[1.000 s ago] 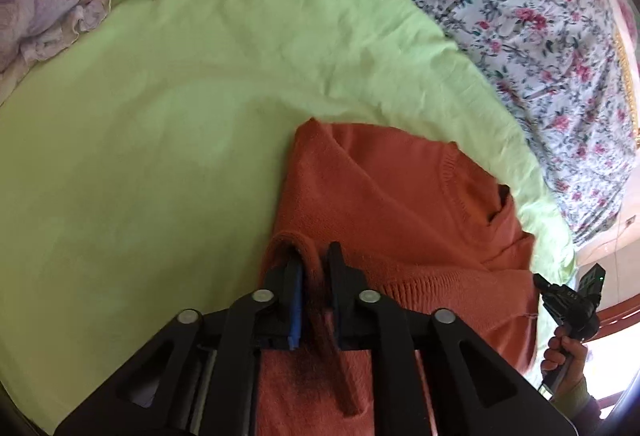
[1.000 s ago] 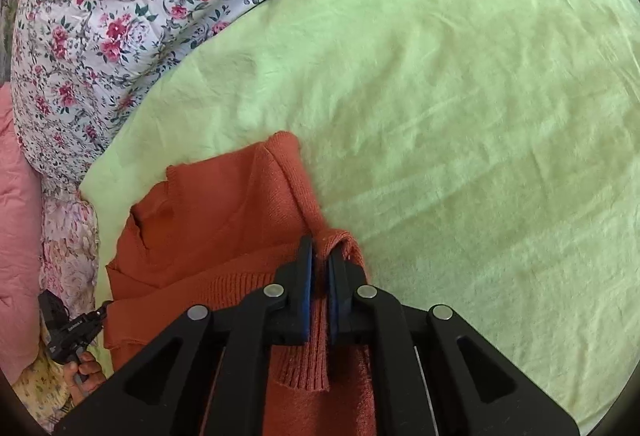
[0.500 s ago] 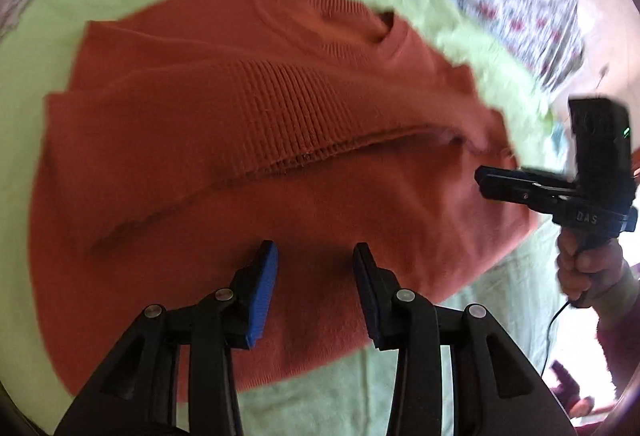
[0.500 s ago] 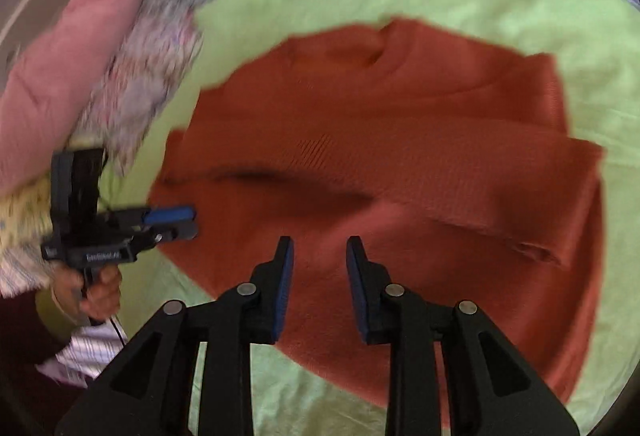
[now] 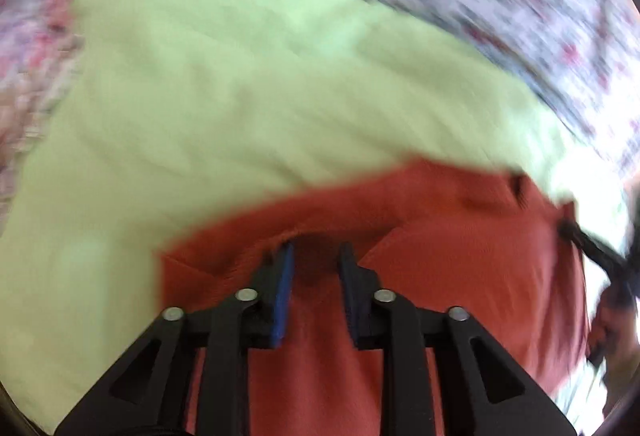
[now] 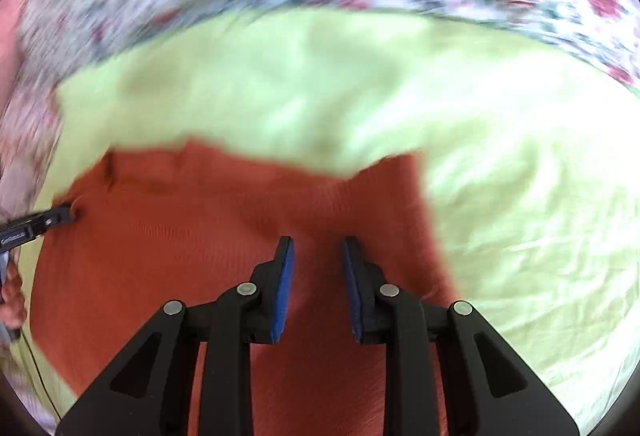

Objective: Fold small clothes

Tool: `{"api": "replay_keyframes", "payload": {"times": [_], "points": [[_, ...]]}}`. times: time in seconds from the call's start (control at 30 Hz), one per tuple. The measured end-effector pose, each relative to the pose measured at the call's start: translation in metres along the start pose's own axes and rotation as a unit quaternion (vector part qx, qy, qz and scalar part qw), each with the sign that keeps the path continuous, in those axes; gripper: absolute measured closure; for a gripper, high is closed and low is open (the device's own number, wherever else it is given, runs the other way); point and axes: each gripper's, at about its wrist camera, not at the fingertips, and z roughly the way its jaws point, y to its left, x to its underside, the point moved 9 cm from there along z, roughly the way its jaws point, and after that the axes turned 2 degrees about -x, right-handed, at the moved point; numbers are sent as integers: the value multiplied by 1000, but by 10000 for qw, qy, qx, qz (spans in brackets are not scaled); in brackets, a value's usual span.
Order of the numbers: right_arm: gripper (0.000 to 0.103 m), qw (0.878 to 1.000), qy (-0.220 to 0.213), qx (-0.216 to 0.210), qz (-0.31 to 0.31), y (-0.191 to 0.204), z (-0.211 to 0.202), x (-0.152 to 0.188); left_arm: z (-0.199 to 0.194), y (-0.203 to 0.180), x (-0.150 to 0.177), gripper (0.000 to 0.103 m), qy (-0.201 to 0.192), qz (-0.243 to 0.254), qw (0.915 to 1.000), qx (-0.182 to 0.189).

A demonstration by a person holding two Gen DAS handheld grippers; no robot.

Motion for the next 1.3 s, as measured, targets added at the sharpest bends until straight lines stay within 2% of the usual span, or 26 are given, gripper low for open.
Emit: {"api": "replay_keyframes", "payload": {"times": [0.1, 0.27, 0.37, 0.6, 0.7, 0.87, 0.93, 1.03, 1.17, 1.3], "points": [[76, 9992, -78, -189, 357, -12, -9, 2, -10, 20, -11, 65, -150, -361, 9992, -11], [76, 9985, -155, -257, 453, -20, -36, 19, -31, 44, 7, 63, -225, -561, 9982, 30], [76, 9975, -124, -363, 592, -19, -54, 39, -48, 60, 34, 62, -186, -804, 9964, 207], [76, 9968, -42, -559, 566, 26, -82, 82, -80, 76, 102, 62, -28, -1000, 9944, 326], [76, 9962, -21, -655, 567, 49, -93, 99, -97, 79, 126, 62, 23, -1027, 9934, 506], [73, 9949, -64, -742, 679, 77, -117, 130, -120, 67, 163, 58, 65, -867, 9932, 774], [65, 9944, -62, -766, 727, 87, -124, 140, -126, 56, 177, 57, 141, -771, 9926, 925], [63, 9947, -43, -717, 732, 95, -136, 157, -134, 41, 204, 56, 312, -676, 9907, 1137], [63, 9946, -28, -736, 737, 99, -149, 174, -136, 25, 236, 52, 527, -606, 9893, 1219], [61, 9938, 77, -854, 715, 104, -150, 186, -138, 16, 262, 49, 678, -763, 9867, 1269]]}}
